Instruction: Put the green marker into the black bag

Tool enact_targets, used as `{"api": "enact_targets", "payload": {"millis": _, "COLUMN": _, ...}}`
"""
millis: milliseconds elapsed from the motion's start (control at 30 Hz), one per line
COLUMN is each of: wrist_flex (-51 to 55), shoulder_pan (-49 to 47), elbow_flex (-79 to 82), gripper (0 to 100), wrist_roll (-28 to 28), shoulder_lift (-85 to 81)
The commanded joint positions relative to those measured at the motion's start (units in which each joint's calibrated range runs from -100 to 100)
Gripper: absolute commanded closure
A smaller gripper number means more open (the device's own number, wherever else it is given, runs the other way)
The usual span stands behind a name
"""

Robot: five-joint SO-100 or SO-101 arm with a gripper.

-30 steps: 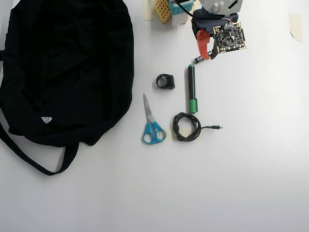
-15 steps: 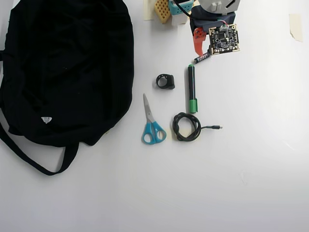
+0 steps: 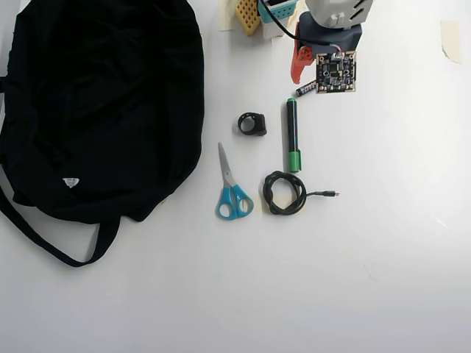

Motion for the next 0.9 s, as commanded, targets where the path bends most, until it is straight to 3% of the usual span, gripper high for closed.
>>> {"api": "enact_targets", "payload": {"millis": 0, "wrist_flex": -0.64, "shoulder_pan": 0.06, "elbow_flex": -0.35, "gripper": 84, "wrist_roll": -1.42, "shoulder_lift": 2.46}}
{"api": "enact_targets", "payload": {"millis": 867, "wrist_flex": -17.17, "shoulder_pan": -1.13, "elbow_flex": 2.71, "gripper": 84, "wrist_roll": -1.15, "shoulder_lift": 22.71}}
